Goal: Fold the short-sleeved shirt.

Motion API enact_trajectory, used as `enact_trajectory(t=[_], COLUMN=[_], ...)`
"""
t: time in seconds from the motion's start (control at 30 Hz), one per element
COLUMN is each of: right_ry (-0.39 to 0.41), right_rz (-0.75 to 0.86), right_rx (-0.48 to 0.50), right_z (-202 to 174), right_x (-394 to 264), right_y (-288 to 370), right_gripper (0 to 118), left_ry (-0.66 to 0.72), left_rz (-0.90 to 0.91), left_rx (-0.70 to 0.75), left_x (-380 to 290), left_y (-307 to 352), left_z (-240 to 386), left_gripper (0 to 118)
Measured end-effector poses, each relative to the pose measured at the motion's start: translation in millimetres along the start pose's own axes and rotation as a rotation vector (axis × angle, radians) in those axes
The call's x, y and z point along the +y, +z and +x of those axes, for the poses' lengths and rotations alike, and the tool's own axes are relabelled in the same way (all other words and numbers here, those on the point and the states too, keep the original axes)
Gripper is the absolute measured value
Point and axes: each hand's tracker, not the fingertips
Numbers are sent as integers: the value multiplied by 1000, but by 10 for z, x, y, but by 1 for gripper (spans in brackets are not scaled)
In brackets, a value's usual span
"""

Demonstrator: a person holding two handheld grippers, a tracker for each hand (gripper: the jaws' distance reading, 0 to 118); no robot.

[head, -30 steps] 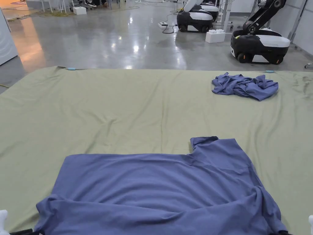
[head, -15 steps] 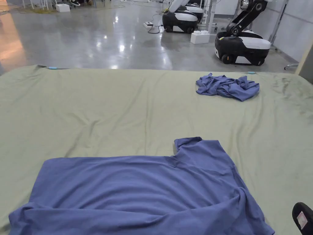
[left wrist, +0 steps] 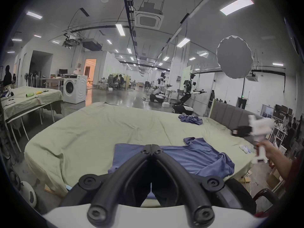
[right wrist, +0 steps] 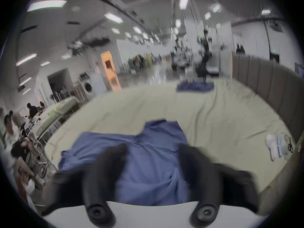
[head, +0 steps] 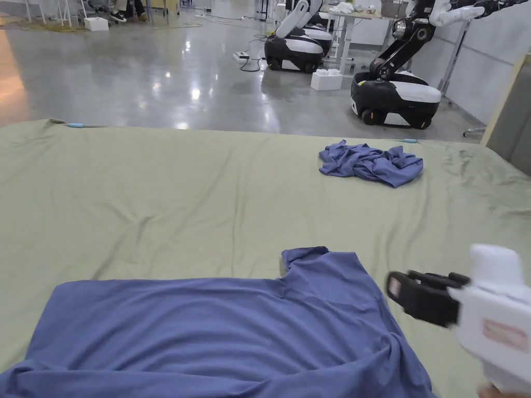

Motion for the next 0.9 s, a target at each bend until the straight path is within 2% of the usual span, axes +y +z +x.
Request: enact_trajectory(t=[0.03,0.07,0.1,0.2,0.27,0.33,0.37,0.4,0.43,0.47,0.5,0.53,0.57,0.6,0.63,0.77,0.83,0.9], right_ry=[-17,-71,-86,-68,-36,-52,-41,-49,-46,-10,-12,-19,-43,-57,-62,-59,-46,-35], right_rz=[-127,-147,-181,-338,-380,-438,-461,-491,-490,-462,-438,-438,-426,-405,-380,-358,-326,-350], right_rx=[-23,-28,-56,-142,-172,-195,-195,-200,-208,-261,-241,-239,-216,-211,-202,-180,-183,-166], right_z=[136,253,370,628,671,680,677,645,630,607,610,573,604,633,652,664,546,529], right_x=[188,259,341,414,318,272,248,180,135,128,136,120,122,128,132,116,78,55], right_y=[-465,-775,-1144,-1962,-2206,-2369,-2419,-2452,-2463,-2423,-2384,-2334,-2301,-2255,-2209,-2114,-2022,-2028], right_gripper=[105,105,105,101,99,96,83,64,39,27,18,10,6,4,4,4,4,4], left_ry=[3,11,19,43,38,44,43,40,38,38,47,63,78,87,112,236,208,211], left_rz=[-18,-25,-28,-51,-69,-88,-93,-105,-114,-123,-137,-156,-177,-215,-227,-319,-467,-637], left_rx=[-3,-4,-12,-18,-4,0,0,12,20,29,40,37,3,-59,-89,-112,70,146], left_x=[-14,-31,-65,-108,-128,-137,-203,-228,-244,-256,-273,-268,-245,-194,-88,219,141,-40], left_y=[-24,-36,-56,-87,-122,-146,-125,-144,-171,-204,-289,-375,-485,-692,-986,-2312,-3038,-3553], left_z=[2,3,14,20,18,-10,-124,-174,-220,-266,-225,-270,-347,-438,-469,-914,-1116,-1236], left_gripper=[0,0,0,0,0,0,0,0,0,0,0,15,62,97,107,107,107,107])
